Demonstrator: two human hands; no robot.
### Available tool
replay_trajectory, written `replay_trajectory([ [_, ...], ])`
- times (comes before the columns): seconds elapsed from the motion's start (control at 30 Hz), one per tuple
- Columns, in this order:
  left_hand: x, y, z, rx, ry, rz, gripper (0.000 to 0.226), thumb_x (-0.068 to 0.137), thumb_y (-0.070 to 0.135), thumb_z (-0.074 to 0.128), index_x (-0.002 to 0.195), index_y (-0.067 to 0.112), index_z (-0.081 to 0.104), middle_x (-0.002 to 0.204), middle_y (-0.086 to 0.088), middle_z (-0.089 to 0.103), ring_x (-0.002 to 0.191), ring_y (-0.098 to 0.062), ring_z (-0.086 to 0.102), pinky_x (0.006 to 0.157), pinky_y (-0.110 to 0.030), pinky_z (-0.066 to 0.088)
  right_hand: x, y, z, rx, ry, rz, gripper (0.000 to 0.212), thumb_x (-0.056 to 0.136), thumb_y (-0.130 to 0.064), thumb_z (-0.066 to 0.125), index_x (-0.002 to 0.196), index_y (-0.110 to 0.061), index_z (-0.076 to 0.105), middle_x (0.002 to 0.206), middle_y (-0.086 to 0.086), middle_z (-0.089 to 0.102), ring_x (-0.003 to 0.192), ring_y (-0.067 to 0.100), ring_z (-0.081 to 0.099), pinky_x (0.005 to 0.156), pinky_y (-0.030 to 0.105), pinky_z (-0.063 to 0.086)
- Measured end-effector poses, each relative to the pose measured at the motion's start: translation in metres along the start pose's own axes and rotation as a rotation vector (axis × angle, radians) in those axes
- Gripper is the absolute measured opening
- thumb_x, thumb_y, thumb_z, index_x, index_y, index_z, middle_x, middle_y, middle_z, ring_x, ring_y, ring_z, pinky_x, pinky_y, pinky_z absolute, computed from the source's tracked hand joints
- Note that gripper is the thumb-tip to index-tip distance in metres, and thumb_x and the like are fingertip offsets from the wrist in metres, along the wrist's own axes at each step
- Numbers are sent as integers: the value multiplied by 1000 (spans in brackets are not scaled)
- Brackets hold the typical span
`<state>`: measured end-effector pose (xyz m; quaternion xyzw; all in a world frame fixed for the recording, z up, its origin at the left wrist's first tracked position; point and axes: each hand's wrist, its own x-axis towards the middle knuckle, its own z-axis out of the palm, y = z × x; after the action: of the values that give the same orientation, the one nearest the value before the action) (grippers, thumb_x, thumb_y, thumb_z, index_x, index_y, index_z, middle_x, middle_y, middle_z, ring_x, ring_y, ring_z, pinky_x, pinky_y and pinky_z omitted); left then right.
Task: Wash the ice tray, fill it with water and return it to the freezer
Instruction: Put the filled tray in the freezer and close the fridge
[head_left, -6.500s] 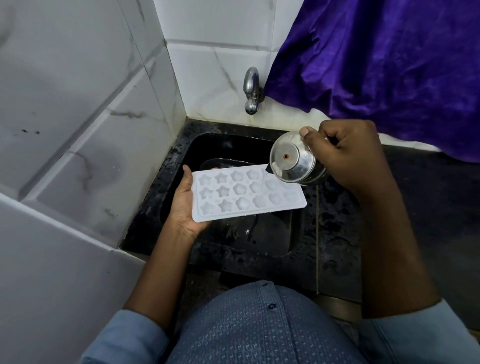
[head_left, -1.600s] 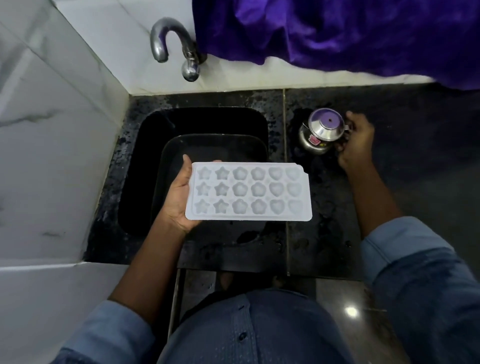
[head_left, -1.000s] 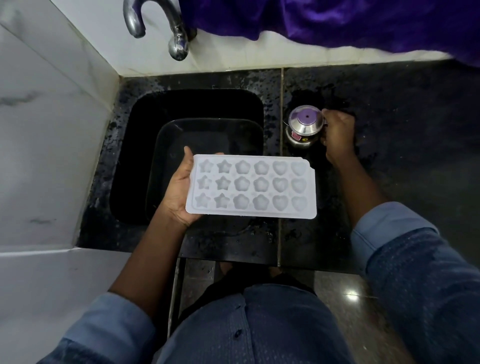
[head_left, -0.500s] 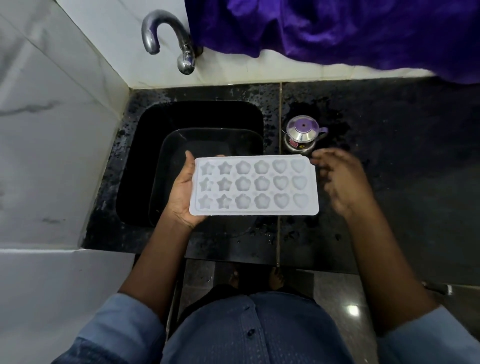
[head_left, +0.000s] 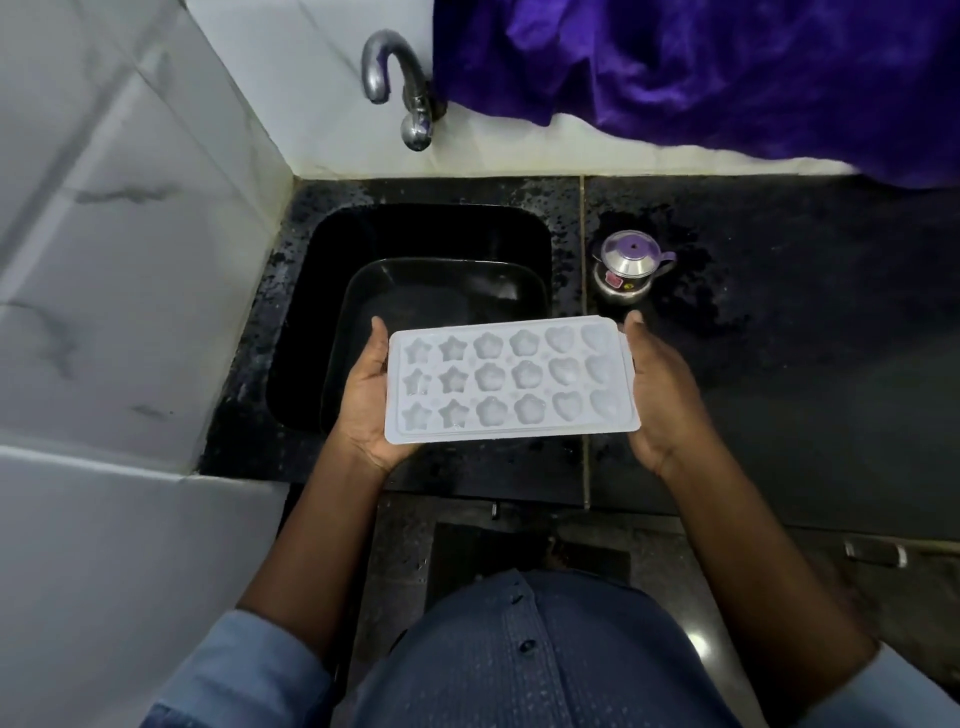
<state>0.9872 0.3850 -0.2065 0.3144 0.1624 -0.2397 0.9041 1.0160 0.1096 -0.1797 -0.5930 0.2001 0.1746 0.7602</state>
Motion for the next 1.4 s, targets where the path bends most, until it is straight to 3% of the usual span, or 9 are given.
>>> replay_trajectory([
  [0.2, -40, 10, -14, -24, 21, 84, 88, 103, 78, 32, 141, 8, 70, 149, -23, 64, 133, -42, 65, 99, -61, 58, -11, 11, 31, 10, -45, 19, 59, 105, -61, 43, 112, -14, 78, 111, 12, 79, 99, 31, 78, 66, 42, 64],
  [0.37, -78, 11, -23, -56, 111, 178, 87, 104, 76, 35, 152, 7, 57, 150, -24, 62, 131, -43, 66, 96, -60, 60, -11, 15, 53, -49, -176, 34, 63, 105, -61, 42, 129, -10, 71, 121, 14, 76, 109, 34, 74, 81, 47, 64],
  [0.63, -137, -13, -40, -209, 219, 318, 86, 104, 76, 36, 131, 6, 77, 146, -23, 65, 130, -42, 67, 103, -63, 57, -10, 17, 92, -163, -434, 106, 68, 100, -67, 47, 132, -12, 69, 128, 15, 73, 117, 37, 71, 98, 54, 55],
  [0.77, -163, -32, -41, -290, 305, 424, 81, 103, 74, 42, 149, 10, 60, 157, -22, 57, 145, -44, 54, 115, -66, 45, -12, 21, 110, -242, -535, 124, 64, 101, -65, 48, 128, -13, 71, 126, 14, 74, 113, 34, 73, 92, 50, 58],
  [0.83, -178, -45, -39, -332, 349, 497, 83, 102, 73, 45, 156, 11, 52, 156, -22, 57, 145, -44, 53, 113, -66, 48, -15, 22, 121, -290, -611, 154, 62, 101, -64, 48, 127, -14, 72, 125, 13, 74, 112, 33, 73, 86, 46, 60],
  [0.9, -194, -62, -35, -387, 366, 569, 85, 100, 72, 47, 154, 6, 57, 151, -24, 61, 137, -45, 61, 105, -65, 55, -19, 24, 132, -344, -695, 175, 60, 102, -63, 48, 125, -14, 73, 125, 12, 75, 112, 33, 74, 82, 44, 61],
  [1.0, -214, -93, -32, -452, 380, 656, 86, 101, 75, 45, 136, 1, 72, 144, -25, 66, 129, -44, 68, 101, -63, 58, -26, 30, 144, -394, -800, 202, 60, 103, -61, 49, 129, -12, 71, 127, 14, 73, 115, 35, 72, 93, 51, 58],
  [1.2, -251, -153, -20, -533, 435, 855, 88, 102, 77, 42, 133, 2, 75, 140, -24, 69, 127, -43, 69, 101, -62, 58, -56, 48, 164, -524, -948, 216, 61, 101, -58, 53, 133, -8, 69, 128, 17, 72, 118, 39, 70, 102, 59, 53],
  [1.4, -288, -208, 4, -619, 528, 1011, 83, 102, 75, 44, 132, 3, 75, 140, -24, 69, 125, -42, 70, 98, -61, 60, -105, 66, 171, -633, -1105, 209, 58, 105, -52, 49, 130, -4, 69, 122, 19, 74, 110, 37, 73, 81, 47, 64],
])
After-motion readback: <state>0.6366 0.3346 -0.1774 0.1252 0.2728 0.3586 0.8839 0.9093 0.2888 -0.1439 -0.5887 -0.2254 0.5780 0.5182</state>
